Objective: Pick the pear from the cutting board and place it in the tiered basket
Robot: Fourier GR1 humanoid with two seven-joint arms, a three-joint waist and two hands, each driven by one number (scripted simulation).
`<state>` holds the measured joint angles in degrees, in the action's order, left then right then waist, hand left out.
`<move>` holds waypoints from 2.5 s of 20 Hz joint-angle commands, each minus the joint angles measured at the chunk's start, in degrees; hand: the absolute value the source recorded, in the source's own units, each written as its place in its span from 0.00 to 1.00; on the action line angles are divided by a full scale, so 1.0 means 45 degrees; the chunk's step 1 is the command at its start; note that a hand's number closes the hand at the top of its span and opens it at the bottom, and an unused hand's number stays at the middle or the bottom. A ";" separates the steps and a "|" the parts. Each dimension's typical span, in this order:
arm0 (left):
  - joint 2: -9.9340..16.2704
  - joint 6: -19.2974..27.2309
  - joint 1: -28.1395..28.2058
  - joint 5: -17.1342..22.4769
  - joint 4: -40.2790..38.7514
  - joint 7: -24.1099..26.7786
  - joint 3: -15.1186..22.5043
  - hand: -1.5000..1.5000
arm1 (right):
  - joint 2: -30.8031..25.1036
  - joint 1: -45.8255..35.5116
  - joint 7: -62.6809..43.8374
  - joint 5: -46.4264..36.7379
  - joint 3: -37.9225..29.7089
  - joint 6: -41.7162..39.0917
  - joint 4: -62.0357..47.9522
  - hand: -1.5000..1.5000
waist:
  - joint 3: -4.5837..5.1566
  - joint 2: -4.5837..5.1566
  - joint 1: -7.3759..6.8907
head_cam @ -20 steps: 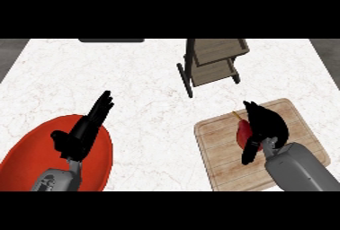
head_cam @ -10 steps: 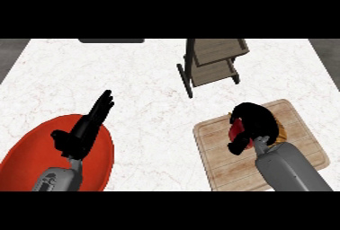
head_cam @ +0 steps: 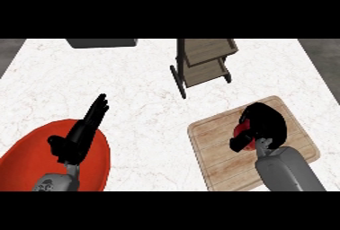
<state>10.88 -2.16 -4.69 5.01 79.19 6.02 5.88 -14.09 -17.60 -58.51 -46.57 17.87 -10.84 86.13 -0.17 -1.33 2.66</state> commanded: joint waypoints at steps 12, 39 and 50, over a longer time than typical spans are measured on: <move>0.0206 0.0078 0.0781 0.0144 0.0418 -0.0375 -0.0077 0.50 | 0.1922 -0.1273 -0.5919 -0.5266 -0.2418 0.0980 0.6525 1.00 | 0.0177 -0.0246 0.0384; -0.0435 -0.0144 -0.0849 -0.0213 -0.0219 -0.0438 0.0484 0.50 | 0.2511 -1.4744 -0.3959 -0.9710 -0.9987 -0.2525 -0.1449 1.00 | 0.0080 0.0429 -0.1223; -0.0495 -0.0395 -0.0805 -0.0452 -0.0837 0.0340 0.0601 0.50 | 0.1558 -1.6397 -0.2577 -0.9942 -1.2522 0.1171 -0.7226 1.00 | 0.0072 0.0615 -0.1328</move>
<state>8.86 -3.90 -9.27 3.96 78.20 5.95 8.23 -6.33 -89.99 -63.90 -91.37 -35.54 -13.85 61.26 0.00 1.00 -3.34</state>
